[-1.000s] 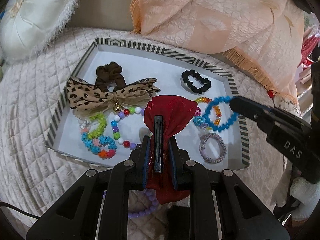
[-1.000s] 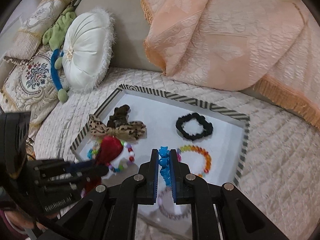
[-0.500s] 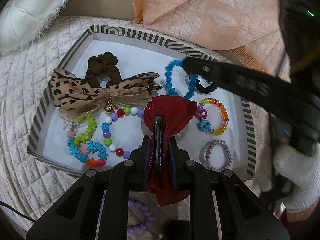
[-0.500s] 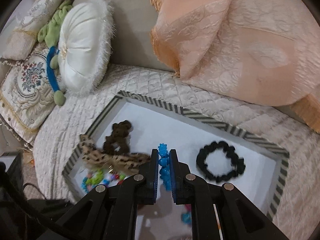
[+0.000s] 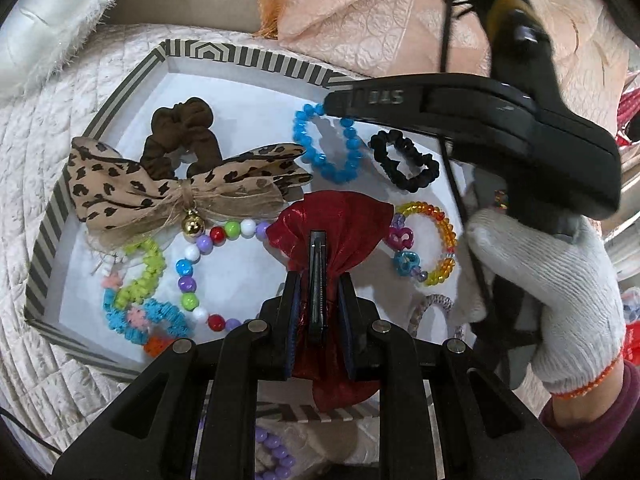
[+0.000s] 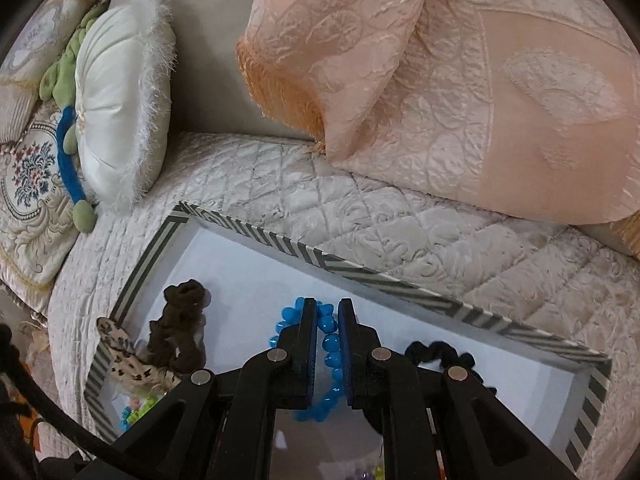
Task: Organize jewelry
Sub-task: 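Lower red bow into tray and open left tool while right tool releases blue bracelet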
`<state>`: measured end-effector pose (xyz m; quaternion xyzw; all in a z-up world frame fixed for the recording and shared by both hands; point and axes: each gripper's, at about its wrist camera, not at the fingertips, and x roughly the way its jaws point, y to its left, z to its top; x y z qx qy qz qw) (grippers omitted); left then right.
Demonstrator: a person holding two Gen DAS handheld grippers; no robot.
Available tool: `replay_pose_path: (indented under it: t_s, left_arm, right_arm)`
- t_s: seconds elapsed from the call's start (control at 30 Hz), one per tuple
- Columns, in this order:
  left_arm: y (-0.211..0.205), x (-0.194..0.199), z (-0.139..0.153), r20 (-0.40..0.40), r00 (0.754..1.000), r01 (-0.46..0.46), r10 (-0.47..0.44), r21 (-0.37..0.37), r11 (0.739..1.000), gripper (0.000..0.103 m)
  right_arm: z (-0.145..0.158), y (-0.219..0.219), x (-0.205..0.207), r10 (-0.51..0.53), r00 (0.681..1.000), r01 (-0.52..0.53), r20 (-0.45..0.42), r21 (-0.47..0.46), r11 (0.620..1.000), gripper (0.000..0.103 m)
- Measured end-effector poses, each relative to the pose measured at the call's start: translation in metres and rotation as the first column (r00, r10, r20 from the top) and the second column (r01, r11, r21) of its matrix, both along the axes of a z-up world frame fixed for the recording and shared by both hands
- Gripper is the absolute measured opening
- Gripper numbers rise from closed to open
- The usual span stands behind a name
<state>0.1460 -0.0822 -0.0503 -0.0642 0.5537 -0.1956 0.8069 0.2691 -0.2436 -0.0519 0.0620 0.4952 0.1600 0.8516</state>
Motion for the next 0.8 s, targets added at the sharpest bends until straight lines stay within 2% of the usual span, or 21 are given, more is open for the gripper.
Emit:
replay_pose_path:
  t_s: [0.23,0.4,0.47,0.57,0.63,0.8]
  left_arm:
    - [-0.016,0.002,-0.005,0.013,1.000,0.013,-0.013,0.025,1.000,0.017]
    - [-0.021,-0.001,-0.003,0.030,1.000,-0.006,0.005,0.037,0.999,0.020]
    - [-0.020,-0.001,-0.002,0.030,0.999,-0.013,0.012,0.036,0.999,0.022]
    - [-0.016,-0.003,0.001,0.033,0.999,-0.016,0.015,0.032,0.999,0.033]
    - [-0.013,-0.007,0.004,0.041,0.999,-0.013,0.012,0.022,1.000,0.048]
    - [-0.007,-0.012,0.014,0.045,0.999,-0.014,0.013,0.009,1.000,0.050]
  right_arm:
    - [0.006,-0.004,-0.004,0.001,1.000,-0.001,0.018,0.024,1.000,0.013]
    - [0.020,-0.017,-0.020,-0.009,0.999,0.006,0.036,0.074,0.997,0.030]
    - [0.023,-0.021,-0.026,-0.010,0.999,0.007,0.036,0.085,0.996,0.030]
    - [0.026,-0.027,-0.036,-0.013,0.999,0.010,0.031,0.084,0.996,0.031]
    - [0.028,-0.031,-0.043,-0.015,0.999,0.012,0.031,0.102,0.995,0.031]
    - [0.036,-0.040,-0.064,-0.024,0.999,0.020,0.038,0.115,0.993,0.032]
